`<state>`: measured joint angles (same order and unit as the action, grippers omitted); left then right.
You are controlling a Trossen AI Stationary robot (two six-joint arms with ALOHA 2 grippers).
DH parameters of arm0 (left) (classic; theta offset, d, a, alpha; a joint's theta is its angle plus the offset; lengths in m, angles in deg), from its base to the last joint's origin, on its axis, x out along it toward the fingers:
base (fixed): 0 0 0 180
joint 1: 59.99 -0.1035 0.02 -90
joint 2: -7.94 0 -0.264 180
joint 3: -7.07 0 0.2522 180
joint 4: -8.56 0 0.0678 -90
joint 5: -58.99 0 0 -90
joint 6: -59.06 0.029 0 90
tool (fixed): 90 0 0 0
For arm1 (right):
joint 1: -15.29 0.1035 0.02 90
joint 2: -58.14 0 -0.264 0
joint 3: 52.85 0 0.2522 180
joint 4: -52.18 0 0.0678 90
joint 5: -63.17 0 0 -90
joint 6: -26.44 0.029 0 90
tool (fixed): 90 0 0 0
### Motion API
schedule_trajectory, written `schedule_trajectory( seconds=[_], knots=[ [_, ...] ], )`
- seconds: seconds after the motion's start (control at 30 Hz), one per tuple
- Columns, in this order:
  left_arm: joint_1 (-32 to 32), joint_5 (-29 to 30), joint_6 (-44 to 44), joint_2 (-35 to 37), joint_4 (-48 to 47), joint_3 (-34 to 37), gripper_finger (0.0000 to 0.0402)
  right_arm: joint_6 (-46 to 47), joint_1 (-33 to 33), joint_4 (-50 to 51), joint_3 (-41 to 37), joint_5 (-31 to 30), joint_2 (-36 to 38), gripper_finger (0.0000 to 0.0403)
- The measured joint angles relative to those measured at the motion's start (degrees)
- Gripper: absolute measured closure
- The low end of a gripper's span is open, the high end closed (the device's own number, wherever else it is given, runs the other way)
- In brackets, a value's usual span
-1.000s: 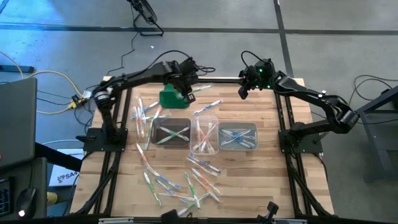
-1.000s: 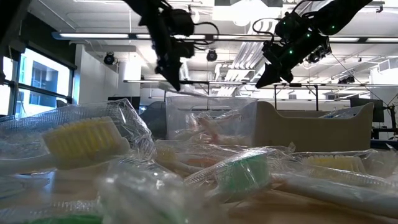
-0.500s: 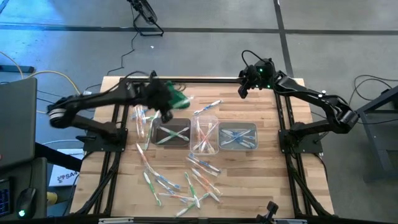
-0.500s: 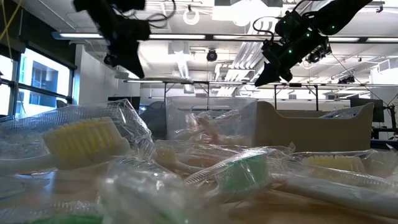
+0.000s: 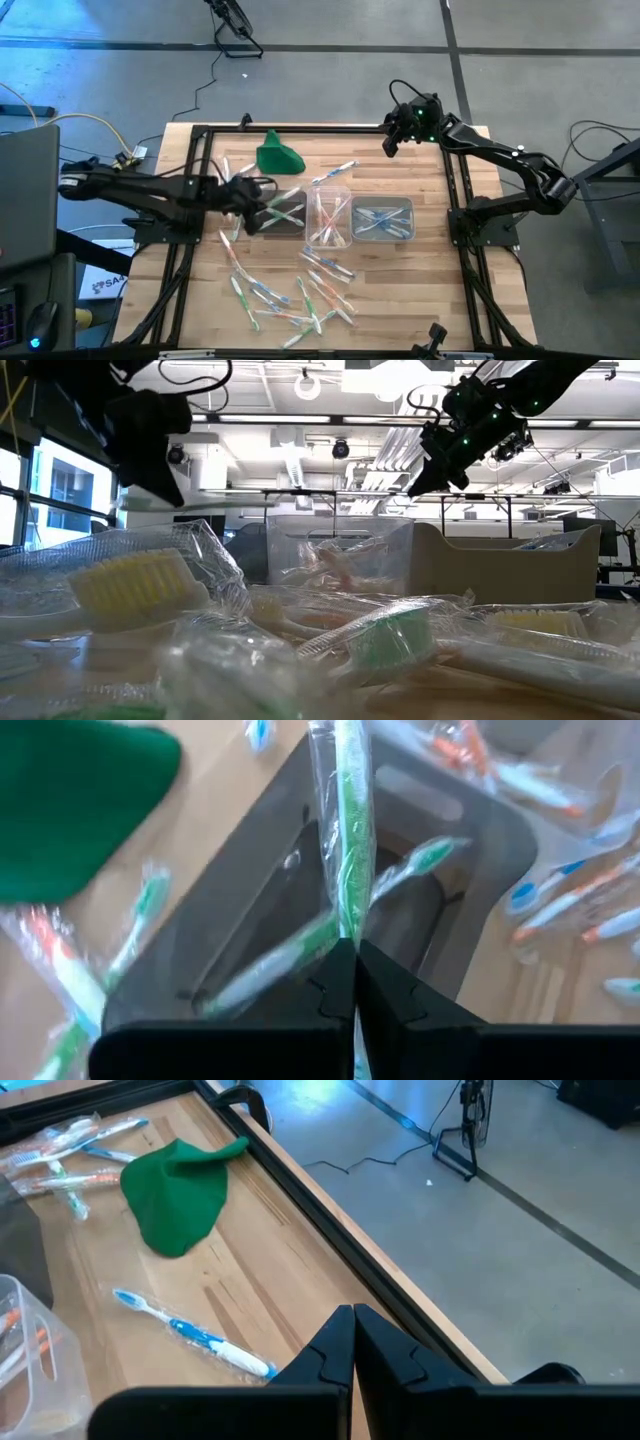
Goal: Pick & Place Toothbrushes
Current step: Put the green toothbrush into the black bin, then put the blue toothbrush into the gray bin
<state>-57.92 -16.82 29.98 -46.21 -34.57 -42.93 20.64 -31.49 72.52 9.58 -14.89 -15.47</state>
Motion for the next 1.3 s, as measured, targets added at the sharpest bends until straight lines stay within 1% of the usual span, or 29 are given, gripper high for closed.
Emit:
schedule_trajectory(
  seconds=[0.07,0.2,0.33,0.47,0.7,0.8,0.93,1.17,1.3],
  knots=[
    [1.49,1.37,-2.05,-0.3,1.21,1.17,0.0401,0.0,0.01,0.0,0.0,0.0,0.0,0.0401],
    [2.97,2.92,-1.55,-0.42,4.1,2.73,0.0401,0.0,-0.01,-0.02,0.0,-0.02,0.0,0.0401],
    [2.84,3.04,-1.39,-0.42,4.39,4.16,0.0401,0.0,0.0,-0.02,0.0,-0.02,0.0,0.0401],
    [2.84,3.04,-1.43,-0.42,6.96,6.18,0.0401,0.0,-0.01,0.0,0.0,0.0,0.0,0.0401],
    [2.84,3.24,-5.51,-0.44,6.85,7.24,0.0401,0.0,-0.01,0.0,0.0,0.0,0.0,0.0401],
    [2.84,3.39,-5.94,-0.44,6.82,7.24,0.04,0.0,0.01,0.0,0.0,0.0,0.0,0.0401],
    [2.83,3.37,-6.3,-0.44,6.8,7.24,0.0376,0.0,0.0,0.0,0.0,0.0,0.0,0.0401],
    [2.81,3.39,-6.65,-0.44,6.83,7.24,0.0302,0.0,-0.01,0.0,0.0,0.0,0.0,0.0401],
    [2.81,4.22,-3.67,-0.44,7.92,7.24,0.0286,0.0,-0.01,0.0,0.0,0.0,0.0,0.0401]
  ],
)
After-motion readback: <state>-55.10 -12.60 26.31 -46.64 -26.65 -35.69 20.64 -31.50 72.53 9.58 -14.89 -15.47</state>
